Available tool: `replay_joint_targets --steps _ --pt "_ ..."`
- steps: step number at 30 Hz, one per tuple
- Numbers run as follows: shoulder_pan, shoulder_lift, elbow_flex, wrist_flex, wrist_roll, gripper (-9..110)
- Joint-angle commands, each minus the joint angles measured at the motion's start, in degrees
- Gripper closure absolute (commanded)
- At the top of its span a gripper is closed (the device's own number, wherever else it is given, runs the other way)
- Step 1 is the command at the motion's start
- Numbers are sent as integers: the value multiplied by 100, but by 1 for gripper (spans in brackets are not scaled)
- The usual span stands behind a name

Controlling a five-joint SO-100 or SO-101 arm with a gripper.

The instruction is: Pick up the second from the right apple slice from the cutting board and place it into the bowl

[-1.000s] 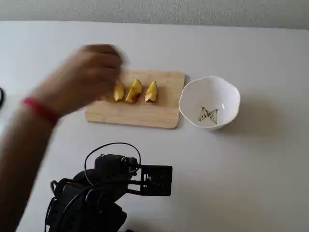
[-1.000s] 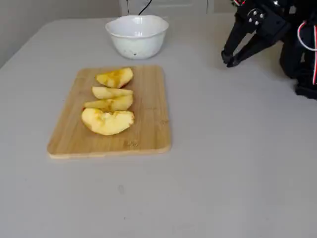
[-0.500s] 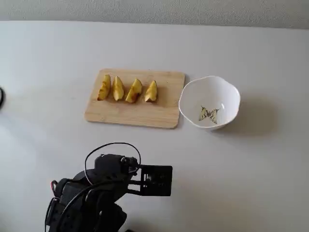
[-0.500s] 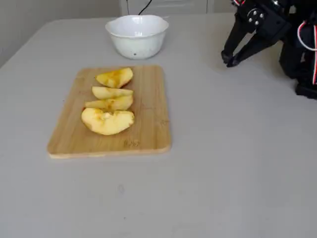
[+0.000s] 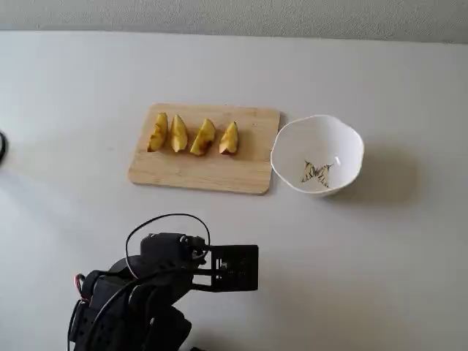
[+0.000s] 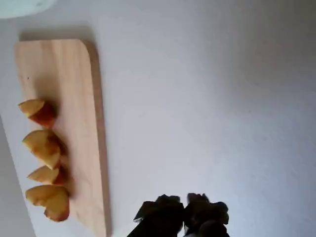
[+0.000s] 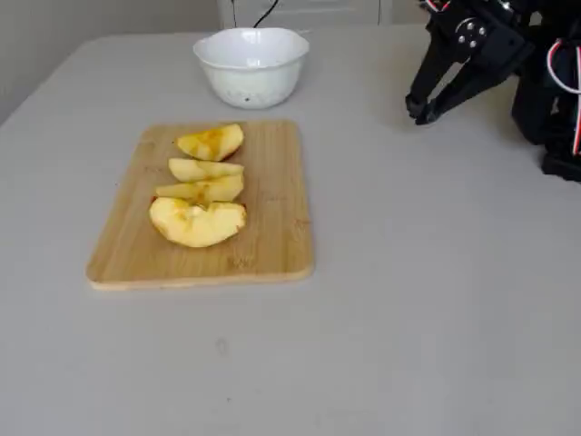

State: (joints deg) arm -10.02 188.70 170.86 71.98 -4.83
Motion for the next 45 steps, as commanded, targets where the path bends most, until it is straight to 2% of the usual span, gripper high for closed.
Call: replay_joint_targets --steps 1,2,4,7,10,13,17,25,35,40,45 --pt "-18 -18 -9 -44 -44 101" --pt "35 -18 0 -123 -281 99" --pt "-62 -18 35 -413 -1644 98" --pt "-360 -9 -18 -202 -2839 87" --pt "-976 -185 -360 -26 -3401 82" --pt "-1230 -2083 -1441 -439 -3665 81" --pt "-1266 -4957 -3779 -536 -4043 80" --pt "-1072 -8437 -7409 -343 -4298 77" --pt "-1037 -11145 -10450 229 -4175 77" --pt "-1081 -12480 -12551 1169 -3929 78" --pt "-1213 -14432 -15829 2619 -3788 78"
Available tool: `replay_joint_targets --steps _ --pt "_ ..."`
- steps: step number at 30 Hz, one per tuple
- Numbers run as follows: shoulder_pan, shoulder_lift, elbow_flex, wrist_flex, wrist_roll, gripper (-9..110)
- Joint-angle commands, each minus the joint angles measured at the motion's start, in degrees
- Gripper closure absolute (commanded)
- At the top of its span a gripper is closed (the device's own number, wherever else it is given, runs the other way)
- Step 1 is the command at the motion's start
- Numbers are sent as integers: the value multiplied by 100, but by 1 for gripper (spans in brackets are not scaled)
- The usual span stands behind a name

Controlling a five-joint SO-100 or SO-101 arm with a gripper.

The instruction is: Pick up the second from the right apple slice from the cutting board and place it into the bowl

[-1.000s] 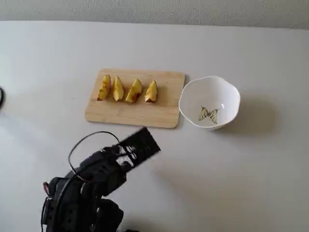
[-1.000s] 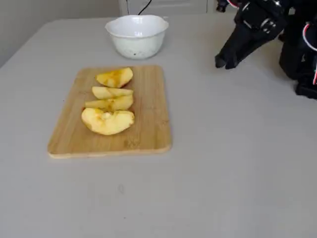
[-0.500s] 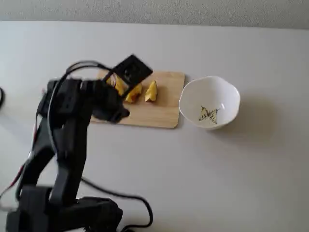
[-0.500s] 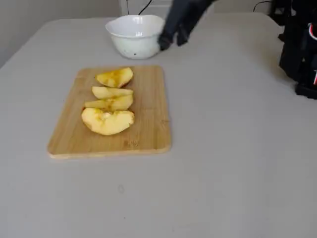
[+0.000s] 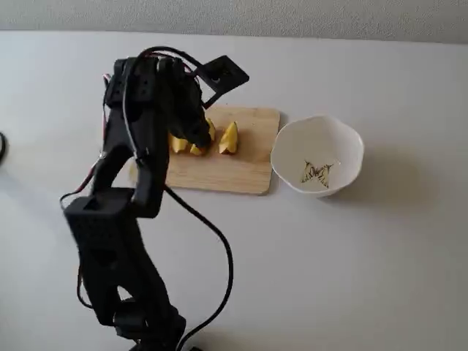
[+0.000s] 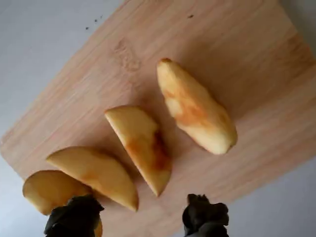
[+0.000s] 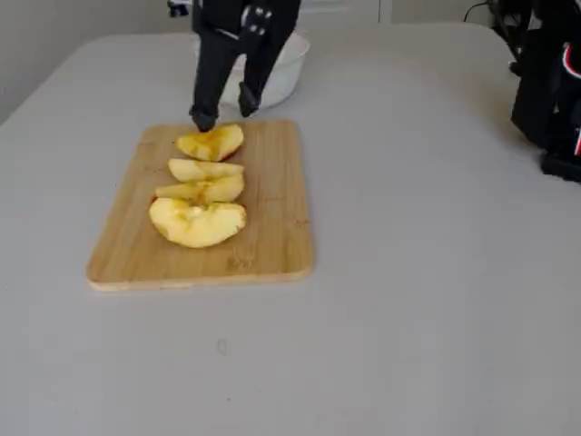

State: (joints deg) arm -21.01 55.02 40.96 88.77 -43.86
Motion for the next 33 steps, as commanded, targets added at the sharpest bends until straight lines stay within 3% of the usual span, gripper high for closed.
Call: replay_joint_targets --steps 1,3,16,21,27,33 --pt "-123 -1503 -3533 1204 114 77" --pt "-132 -2083 -4342 1485 114 77" --pt "-141 -3085 -4342 1213 246 79" --pt "-123 -3322 -4351 1151 246 98" --pt "-299 -3146 -4685 1222 571 101" --pt "-439 -1925 -4685 1283 1116 101"
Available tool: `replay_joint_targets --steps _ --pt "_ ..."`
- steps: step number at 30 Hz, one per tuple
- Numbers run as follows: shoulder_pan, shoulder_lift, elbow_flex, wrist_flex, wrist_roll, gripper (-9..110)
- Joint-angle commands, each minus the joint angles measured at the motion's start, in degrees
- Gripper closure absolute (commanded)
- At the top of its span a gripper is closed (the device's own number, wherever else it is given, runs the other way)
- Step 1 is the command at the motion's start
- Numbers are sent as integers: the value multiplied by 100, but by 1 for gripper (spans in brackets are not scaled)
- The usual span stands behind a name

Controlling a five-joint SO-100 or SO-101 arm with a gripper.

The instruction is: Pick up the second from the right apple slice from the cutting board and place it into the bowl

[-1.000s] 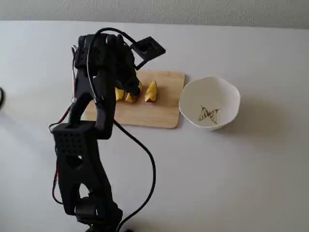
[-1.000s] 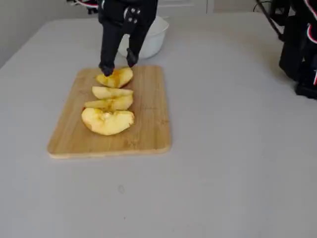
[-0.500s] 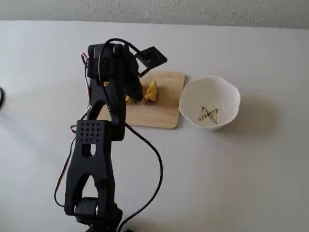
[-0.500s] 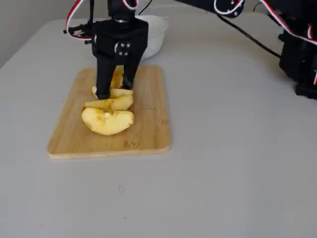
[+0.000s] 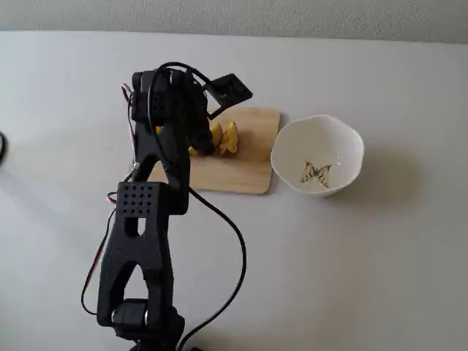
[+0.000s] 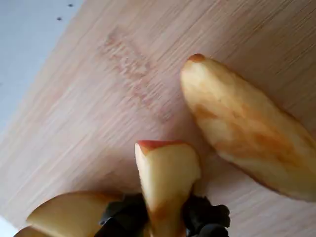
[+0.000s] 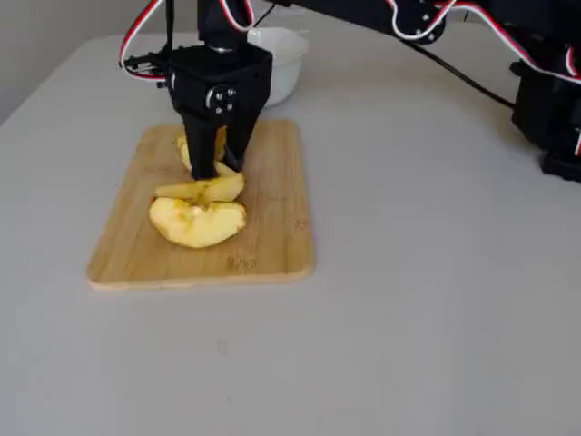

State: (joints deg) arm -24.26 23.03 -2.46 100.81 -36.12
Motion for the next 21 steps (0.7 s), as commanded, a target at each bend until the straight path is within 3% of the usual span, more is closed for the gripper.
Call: replay_joint_targets --steps 1,10,21 --pt "-105 1503 -343 105 413 101" --pt "905 3120 -281 343 940 101" --pt "2900 2188 -264 360 677 101"
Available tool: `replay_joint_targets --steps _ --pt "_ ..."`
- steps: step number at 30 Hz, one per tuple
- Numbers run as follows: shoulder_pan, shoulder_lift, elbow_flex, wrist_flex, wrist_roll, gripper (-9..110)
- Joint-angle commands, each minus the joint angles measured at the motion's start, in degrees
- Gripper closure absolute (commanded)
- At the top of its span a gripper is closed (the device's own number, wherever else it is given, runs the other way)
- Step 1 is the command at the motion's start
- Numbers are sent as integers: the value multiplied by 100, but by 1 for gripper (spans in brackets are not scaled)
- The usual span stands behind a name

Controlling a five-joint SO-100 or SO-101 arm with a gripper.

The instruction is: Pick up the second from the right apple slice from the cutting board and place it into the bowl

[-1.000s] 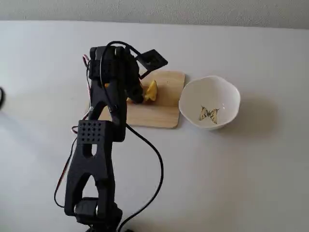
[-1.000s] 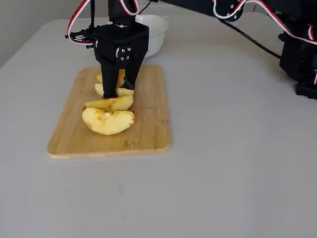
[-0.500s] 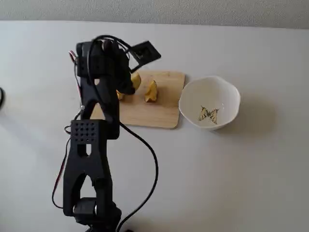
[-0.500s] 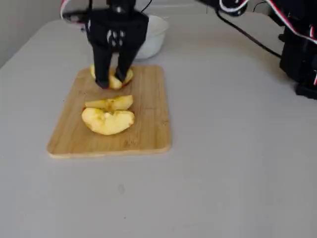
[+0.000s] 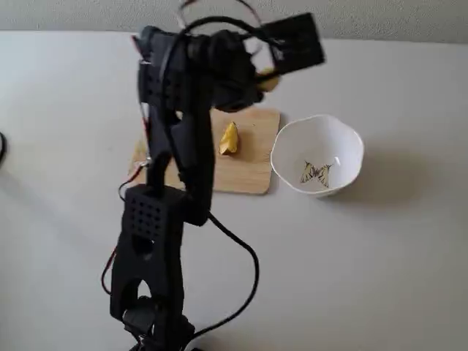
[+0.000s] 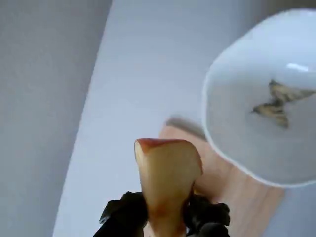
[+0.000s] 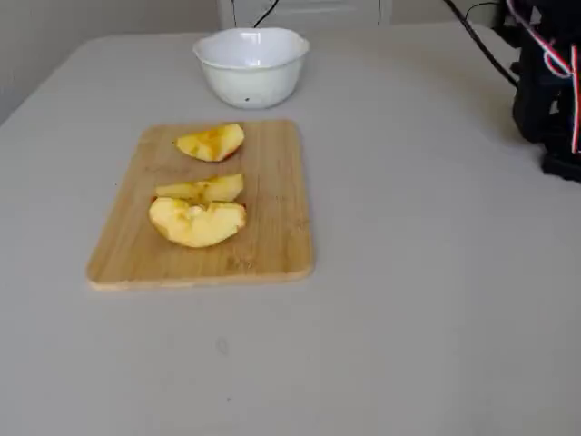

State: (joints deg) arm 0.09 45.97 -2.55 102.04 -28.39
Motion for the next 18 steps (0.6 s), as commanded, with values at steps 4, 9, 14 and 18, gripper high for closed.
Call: replay_joint_targets --steps 4,9,14,18 --pt "809 -439 -255 237 -167 101" --pt "940 -677 -237 246 -176 91" --pt "932 -686 -237 246 -141 61" --pt "826 -325 -211 255 -114 57"
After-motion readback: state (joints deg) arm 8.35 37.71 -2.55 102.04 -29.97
